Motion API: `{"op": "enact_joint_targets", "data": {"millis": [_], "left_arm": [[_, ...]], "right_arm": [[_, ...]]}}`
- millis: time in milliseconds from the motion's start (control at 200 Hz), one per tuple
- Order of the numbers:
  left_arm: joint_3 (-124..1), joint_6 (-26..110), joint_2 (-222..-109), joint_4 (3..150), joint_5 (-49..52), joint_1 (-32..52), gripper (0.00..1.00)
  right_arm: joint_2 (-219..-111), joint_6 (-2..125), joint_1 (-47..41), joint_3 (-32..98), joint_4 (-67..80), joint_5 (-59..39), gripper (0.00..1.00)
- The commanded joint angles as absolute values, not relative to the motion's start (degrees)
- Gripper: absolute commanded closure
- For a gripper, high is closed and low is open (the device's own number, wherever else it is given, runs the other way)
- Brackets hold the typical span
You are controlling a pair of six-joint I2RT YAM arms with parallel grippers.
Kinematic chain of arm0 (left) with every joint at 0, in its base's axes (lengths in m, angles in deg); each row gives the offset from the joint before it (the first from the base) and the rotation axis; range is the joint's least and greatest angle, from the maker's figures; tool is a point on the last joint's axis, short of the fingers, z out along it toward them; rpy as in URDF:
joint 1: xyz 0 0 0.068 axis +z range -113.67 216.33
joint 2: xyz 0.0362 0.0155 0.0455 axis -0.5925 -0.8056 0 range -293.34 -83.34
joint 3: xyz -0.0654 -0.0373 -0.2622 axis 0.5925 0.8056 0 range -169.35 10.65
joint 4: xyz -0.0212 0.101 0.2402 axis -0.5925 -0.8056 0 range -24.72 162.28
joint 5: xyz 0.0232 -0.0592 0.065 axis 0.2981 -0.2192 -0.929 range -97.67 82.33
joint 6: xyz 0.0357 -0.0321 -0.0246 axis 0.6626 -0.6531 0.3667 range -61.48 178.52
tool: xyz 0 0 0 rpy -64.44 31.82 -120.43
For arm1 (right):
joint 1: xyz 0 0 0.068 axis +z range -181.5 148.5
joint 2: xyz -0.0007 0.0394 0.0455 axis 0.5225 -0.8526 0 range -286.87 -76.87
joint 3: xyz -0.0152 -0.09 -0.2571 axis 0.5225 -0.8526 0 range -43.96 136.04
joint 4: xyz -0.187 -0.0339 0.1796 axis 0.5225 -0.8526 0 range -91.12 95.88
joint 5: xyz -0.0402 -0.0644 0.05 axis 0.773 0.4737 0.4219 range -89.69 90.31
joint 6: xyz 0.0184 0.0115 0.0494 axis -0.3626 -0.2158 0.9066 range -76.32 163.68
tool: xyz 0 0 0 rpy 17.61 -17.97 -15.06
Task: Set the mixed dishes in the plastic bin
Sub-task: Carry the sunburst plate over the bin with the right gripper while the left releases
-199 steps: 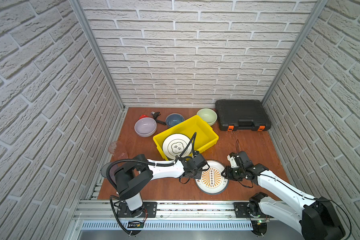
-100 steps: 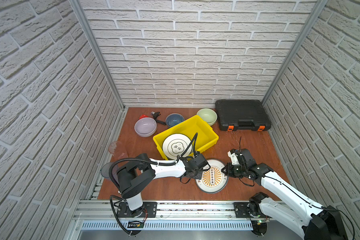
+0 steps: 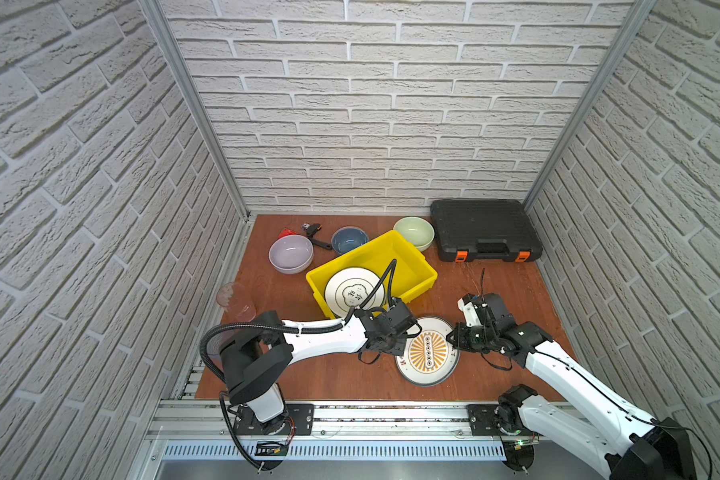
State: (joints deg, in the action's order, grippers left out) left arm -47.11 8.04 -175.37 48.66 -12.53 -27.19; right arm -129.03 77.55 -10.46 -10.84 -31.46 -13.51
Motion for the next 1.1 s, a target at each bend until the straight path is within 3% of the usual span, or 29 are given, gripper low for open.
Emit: {"op": "enact_joint_targets", "data": {"millis": [0, 455, 690, 1095], "left_arm": [[-49.16, 9.47, -170.27, 46.09, -13.02, -26.39, 0.68], [-44.71, 12.46, -152.4, 36.18, -16.17, -14.9, 0.45], [-43.29, 12.9, -146.33, 29.1, -20.5, -10.16, 0.33], [-35.19, 12.46, -137.66, 28.24, -19.27, -2.37, 0.3]], "right_arm": [[-128.63, 75.89, -10.48, -6.99, -31.38, -13.35, 0.94], [-132.51, 68.41, -10.49, 8.34, -39.41, -6.89, 0.94], [-137.17, 65.55, -10.45, 15.44, -38.68, -8.77, 0.94], [-152.72, 63.39, -10.41, 29.16, -29.98, -17.91, 0.94]]}}
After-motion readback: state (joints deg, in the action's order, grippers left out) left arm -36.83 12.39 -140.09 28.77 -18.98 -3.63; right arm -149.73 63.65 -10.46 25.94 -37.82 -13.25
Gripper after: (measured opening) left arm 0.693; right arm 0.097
